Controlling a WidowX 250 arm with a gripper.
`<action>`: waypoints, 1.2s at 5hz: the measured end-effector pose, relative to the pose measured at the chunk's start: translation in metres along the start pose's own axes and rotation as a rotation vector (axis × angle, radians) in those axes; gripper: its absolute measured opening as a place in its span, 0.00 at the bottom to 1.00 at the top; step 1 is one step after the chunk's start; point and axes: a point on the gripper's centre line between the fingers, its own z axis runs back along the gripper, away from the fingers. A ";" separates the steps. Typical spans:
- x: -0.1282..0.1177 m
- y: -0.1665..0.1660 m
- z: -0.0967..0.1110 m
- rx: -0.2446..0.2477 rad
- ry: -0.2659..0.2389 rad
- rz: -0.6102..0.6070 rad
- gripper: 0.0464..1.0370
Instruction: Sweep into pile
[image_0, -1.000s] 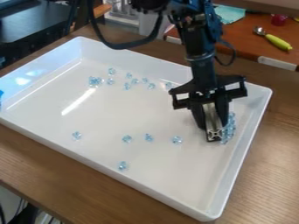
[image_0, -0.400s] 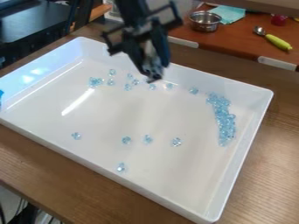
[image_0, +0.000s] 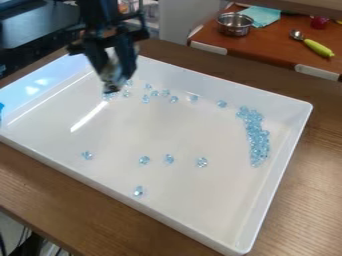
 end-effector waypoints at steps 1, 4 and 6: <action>-0.001 0.028 -0.014 0.119 -0.068 -0.047 0.34; -0.013 0.059 -0.052 0.274 -0.083 -0.127 0.34; -0.030 0.062 -0.064 0.290 -0.023 -0.150 0.34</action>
